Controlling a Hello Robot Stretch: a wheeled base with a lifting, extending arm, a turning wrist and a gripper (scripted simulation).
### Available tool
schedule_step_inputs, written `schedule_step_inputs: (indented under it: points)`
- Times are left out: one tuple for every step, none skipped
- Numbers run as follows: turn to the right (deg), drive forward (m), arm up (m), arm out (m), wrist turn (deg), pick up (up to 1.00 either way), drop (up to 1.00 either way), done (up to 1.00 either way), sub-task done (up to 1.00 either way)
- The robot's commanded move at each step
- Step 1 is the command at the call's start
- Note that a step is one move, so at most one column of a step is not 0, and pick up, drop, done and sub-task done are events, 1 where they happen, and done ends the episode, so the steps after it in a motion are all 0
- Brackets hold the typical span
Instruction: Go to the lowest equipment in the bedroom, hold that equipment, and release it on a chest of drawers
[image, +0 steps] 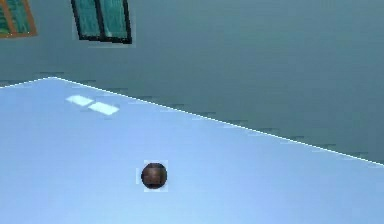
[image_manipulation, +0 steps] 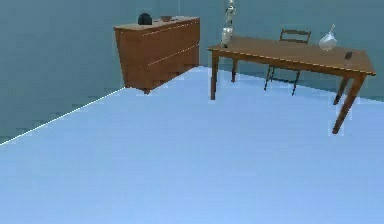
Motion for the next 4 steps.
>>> schedule_step_inputs:
  points:
    - [0.0,0.7,0.0,0.0,0.0,0.0,0.0,0.0,0.0]
    - [-45.0,0.0,0.0,0.0,0.0,0.0,0.0,0.0,0.0]
    - [-45.0,0.0,0.0,0.0,0.0,0.0,0.0,0.0,0.0]
    - [-21.0,0.0,0.0,0.0,0.0,0.0,0.0,0.0,0.0]
